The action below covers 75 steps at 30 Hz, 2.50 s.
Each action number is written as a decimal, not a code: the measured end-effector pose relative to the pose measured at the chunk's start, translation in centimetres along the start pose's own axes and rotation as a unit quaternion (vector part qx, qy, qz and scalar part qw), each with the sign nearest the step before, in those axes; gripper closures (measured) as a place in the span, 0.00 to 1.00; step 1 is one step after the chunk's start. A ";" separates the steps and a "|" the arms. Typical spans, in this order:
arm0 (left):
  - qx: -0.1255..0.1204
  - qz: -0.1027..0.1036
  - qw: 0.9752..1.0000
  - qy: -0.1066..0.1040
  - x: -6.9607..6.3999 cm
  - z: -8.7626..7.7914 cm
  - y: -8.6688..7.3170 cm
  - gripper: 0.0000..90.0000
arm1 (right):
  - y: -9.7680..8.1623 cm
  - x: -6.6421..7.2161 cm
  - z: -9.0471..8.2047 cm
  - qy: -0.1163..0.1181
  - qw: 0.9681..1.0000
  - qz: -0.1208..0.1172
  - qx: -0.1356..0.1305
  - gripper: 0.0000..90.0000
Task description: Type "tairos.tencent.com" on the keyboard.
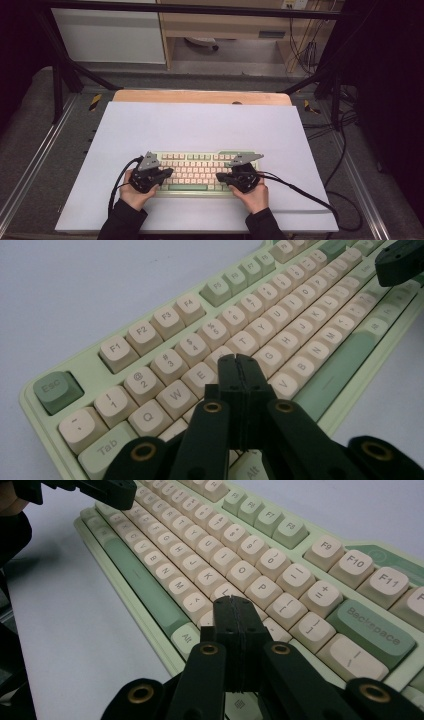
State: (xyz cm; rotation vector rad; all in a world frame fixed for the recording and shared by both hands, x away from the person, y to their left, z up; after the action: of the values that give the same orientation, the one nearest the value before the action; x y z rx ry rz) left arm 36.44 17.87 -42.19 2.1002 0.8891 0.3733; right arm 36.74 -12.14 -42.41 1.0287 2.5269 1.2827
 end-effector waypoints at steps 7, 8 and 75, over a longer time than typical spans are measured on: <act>-0.002 0.003 1.000 0.001 -0.2 0.5 1.0 1.00 | -0.1 0.0 -0.3 -0.002 1.000 -0.002 -0.004 1.00; -0.002 0.005 1.000 0.001 -0.2 0.6 1.1 1.00 | -0.1 0.0 -0.3 -0.002 1.000 -0.001 -0.004 1.00; 0.003 0.003 1.000 0.009 0.5 -0.2 -0.5 1.00 | 0.4 0.0 -0.7 0.000 1.000 0.001 -0.013 1.00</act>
State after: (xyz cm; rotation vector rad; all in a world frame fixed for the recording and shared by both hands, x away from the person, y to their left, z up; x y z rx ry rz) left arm 36.45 18.53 -42.43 2.1089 0.8954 0.3939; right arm 36.69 -12.43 -41.68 1.0244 2.5027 1.3138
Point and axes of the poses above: each handheld gripper's, and its own axes: z roughly forward along the jaws, y roughly out of its top, x roughly to its left, the point moved 1 cm from there along z, roughly forward along the jaws
